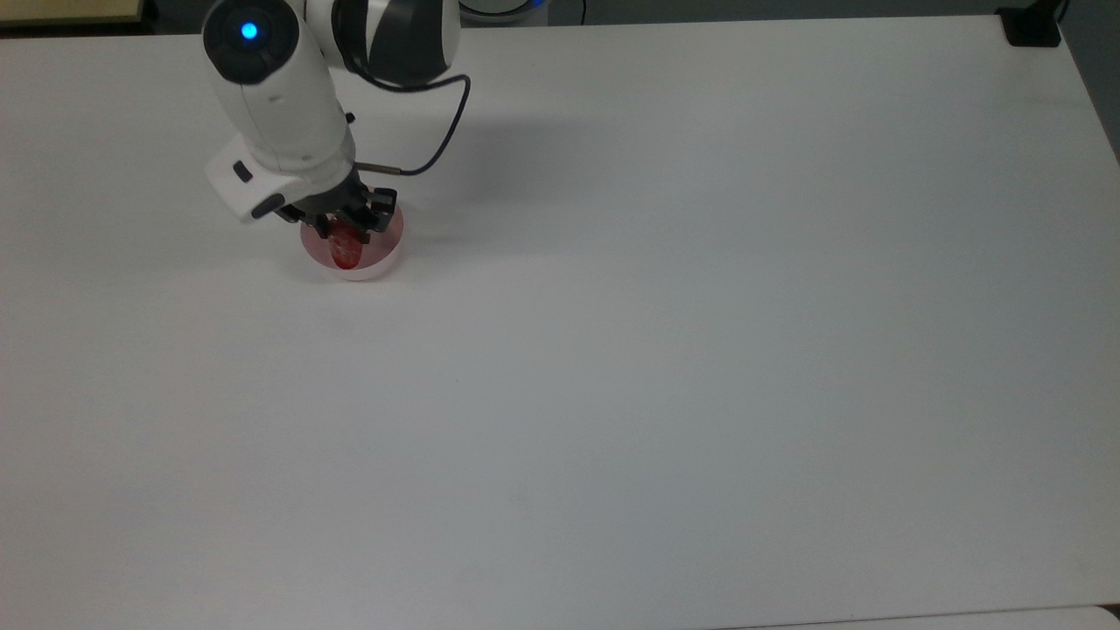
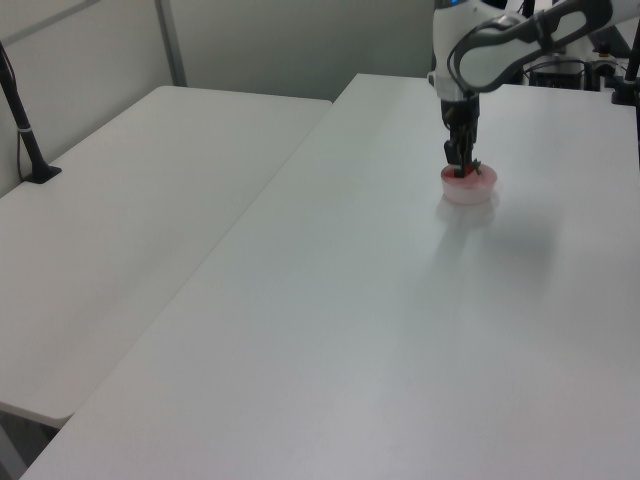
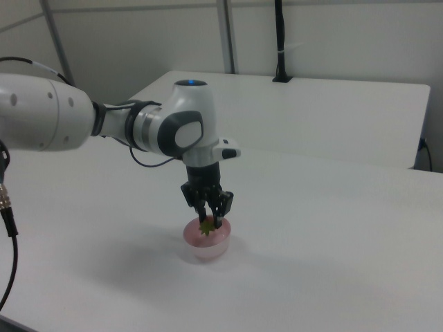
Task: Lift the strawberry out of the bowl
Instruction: 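Lift the strawberry out of the bowl and carry it beside the bowl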
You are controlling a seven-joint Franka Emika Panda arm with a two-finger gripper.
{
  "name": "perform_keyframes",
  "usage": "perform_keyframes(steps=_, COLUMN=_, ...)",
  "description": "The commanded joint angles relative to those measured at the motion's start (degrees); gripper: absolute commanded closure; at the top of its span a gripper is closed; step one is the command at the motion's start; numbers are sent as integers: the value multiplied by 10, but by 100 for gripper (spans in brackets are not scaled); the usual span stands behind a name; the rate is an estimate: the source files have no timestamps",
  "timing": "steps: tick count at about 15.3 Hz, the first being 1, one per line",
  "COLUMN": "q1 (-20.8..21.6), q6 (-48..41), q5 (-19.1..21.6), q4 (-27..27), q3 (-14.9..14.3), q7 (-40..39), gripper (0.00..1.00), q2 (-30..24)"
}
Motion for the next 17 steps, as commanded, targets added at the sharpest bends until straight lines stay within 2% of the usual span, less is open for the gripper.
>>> perform_keyframes(steps=1, q1=-22, q6=-18, q5=-7, q4=9, q3=1, q7=-54, gripper=55, q2=-36)
perform_keyframes(steps=4, q1=-51, q6=-7, q5=-9, q4=35, q3=-2, q7=-93, gripper=55, q2=-25)
perform_keyframes(steps=6, q1=-74, q6=20, q5=-9, q4=65, q3=-3, q7=-126, gripper=55, q2=3)
perform_keyframes(steps=10, q1=-105, q6=85, q5=-35, q4=69, q3=-4, q7=-165, gripper=55, q2=46)
perform_keyframes(steps=13, q1=-117, q6=96, q5=-61, q4=70, q3=-4, q7=-170, gripper=55, q2=68)
perform_keyframes(steps=16, q1=-120, q6=96, q5=-65, q4=70, q3=-4, q7=-172, gripper=44, q2=72)
perform_keyframes(steps=17, q1=-121, q6=97, q5=-64, q4=70, q3=-4, q7=-171, gripper=30, q2=72)
